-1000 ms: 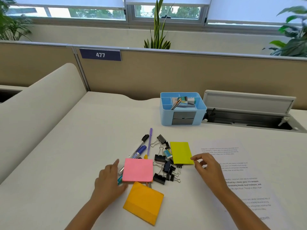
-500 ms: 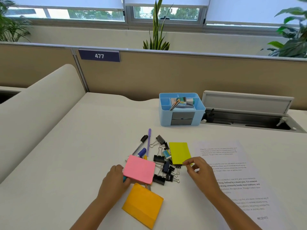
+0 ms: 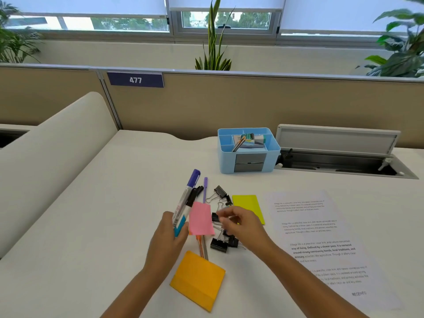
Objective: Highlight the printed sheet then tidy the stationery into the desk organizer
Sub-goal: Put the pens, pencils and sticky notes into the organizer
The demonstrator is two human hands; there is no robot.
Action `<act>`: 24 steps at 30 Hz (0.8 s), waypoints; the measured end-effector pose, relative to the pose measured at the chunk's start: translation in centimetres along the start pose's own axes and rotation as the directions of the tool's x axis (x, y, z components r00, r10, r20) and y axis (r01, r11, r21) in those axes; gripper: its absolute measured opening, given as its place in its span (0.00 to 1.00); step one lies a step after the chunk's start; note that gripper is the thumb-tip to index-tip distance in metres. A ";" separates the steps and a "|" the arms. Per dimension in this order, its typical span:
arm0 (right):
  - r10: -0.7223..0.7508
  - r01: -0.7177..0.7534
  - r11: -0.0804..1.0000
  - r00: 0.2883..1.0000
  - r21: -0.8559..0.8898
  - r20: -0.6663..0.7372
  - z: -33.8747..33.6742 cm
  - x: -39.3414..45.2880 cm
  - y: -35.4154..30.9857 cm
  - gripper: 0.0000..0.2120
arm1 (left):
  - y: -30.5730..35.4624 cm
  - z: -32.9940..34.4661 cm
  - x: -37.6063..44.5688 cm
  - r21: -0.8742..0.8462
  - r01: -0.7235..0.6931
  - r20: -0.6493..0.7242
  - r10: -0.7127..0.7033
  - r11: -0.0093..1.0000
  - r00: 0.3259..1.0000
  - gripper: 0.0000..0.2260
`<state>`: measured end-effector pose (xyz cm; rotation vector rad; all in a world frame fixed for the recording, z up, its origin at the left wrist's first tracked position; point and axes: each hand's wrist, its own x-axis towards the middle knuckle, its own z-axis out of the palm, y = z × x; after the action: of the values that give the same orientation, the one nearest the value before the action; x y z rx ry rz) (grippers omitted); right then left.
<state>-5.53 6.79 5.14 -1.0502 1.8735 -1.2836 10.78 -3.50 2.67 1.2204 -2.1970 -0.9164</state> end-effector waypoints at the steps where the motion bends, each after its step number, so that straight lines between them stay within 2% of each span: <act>1: 0.001 -0.001 0.999 1.000 0.046 0.009 0.3 0.4 -0.9 0.08 | 0.5 0.1 -0.1 -0.039 -0.021 0.014 0.022 0.999 1.000 0.09; 4: 0.025 -0.035 0.971 0.999 0.236 0.045 1.0 1.3 -3.2 0.12 | 1.9 0.6 -0.7 -0.078 -0.104 0.040 0.107 0.992 0.993 0.09; 9: 0.048 -0.068 0.942 0.996 0.329 0.069 0.8 2.6 -5.0 0.06 | 3.1 1.5 -0.2 -0.201 -0.135 0.032 0.144 0.970 0.989 0.11; 15: -0.021 -0.018 0.959 0.991 0.282 0.135 -0.3 4.4 -6.2 0.05 | 2.7 2.3 1.4 -0.288 -0.109 0.054 0.130 0.951 0.990 0.15; 17: -0.041 0.014 0.964 0.995 0.265 0.096 -1.1 5.2 -6.8 0.04 | 2.7 2.2 1.8 -0.384 -0.088 0.010 0.100 0.919 0.995 0.18; 20: -0.077 0.074 0.984 0.997 0.161 0.016 -2.6 7.2 -7.8 0.04 | 2.8 2.2 3.0 -0.480 -0.015 -0.006 0.013 0.877 1.000 0.11; 22: -0.039 0.038 0.998 0.999 0.053 0.019 -2.7 8.3 -7.7 0.03 | 2.8 2.6 3.9 -0.448 0.002 0.050 0.023 0.894 0.999 0.09; 24: 0.065 -0.064 0.996 0.998 -0.056 0.018 -2.0 9.0 -6.6 0.12 | 3.0 3.2 4.4 -0.446 0.010 0.073 0.025 0.895 0.997 0.10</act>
<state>-9.82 -1.52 11.47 -1.0192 1.9219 -1.1864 4.79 -5.10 2.99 0.9640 -1.8907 -1.3915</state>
